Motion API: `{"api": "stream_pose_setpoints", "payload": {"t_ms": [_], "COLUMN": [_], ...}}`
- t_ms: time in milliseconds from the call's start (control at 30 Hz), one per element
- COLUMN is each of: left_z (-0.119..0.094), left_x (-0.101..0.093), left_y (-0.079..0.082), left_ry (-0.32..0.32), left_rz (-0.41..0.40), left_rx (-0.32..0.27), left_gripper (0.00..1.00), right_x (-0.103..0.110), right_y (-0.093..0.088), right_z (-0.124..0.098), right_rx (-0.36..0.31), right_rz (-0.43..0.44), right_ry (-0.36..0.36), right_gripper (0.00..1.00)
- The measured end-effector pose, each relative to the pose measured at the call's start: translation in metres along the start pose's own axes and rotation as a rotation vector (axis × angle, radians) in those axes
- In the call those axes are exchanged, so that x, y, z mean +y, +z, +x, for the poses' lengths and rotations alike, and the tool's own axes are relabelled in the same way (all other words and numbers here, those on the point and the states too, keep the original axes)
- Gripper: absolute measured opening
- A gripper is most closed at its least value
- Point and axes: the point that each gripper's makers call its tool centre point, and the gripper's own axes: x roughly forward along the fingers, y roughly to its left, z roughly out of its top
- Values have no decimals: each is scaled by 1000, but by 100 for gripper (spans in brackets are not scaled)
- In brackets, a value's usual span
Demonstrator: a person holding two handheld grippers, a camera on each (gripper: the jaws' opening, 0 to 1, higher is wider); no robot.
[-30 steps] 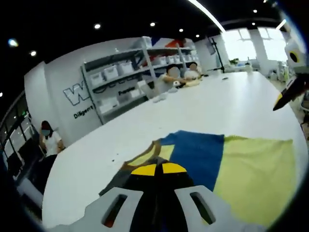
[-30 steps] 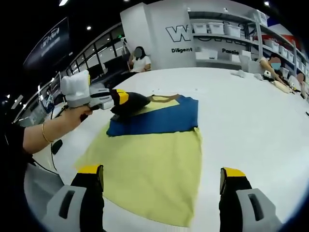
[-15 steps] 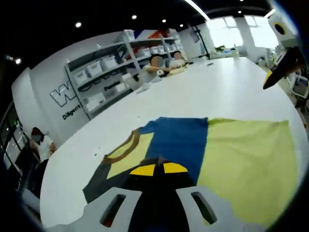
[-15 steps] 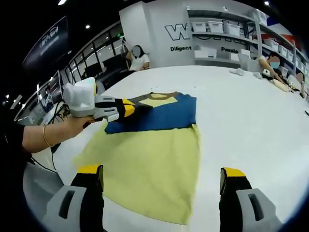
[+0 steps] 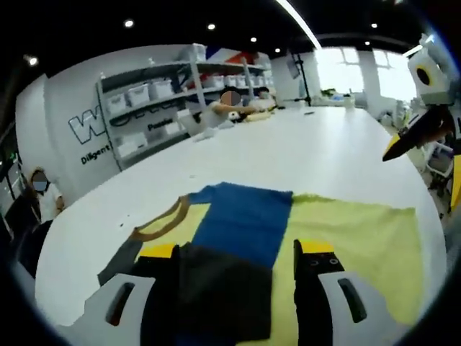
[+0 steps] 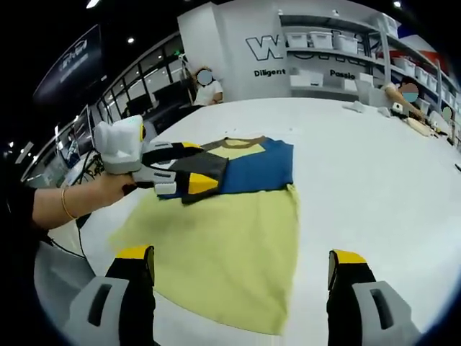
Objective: Fold the garment on the visible template until the final outline fits inside the template.
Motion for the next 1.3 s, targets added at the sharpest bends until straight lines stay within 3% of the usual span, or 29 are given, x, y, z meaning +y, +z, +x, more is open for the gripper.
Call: {"api": "stream_pose_setpoints", "payload": {"t_ms": [233, 533, 933, 1300], "left_z": [-14, -24, -31, -38], "left_x": [15, 39, 60, 53], "left_y": [-1, -14, -43, -67], "left_ry": [14, 5, 7, -10], "left_rz": [-84, -165, -249, -307], "left_rx": [12, 47, 111, 176], "left_gripper": [77, 79, 62, 40], "right_x": [0, 0, -3, -1], "right_y": [0, 2, -4, -4], "right_z": [-2, -3, -5, -4], "right_rx": [-7, -18, -12, -7], "right_rz": [1, -1, 10, 6], "right_ry": [-4, -2, -12, -5], "right_gripper": [99, 99, 99, 99]}}
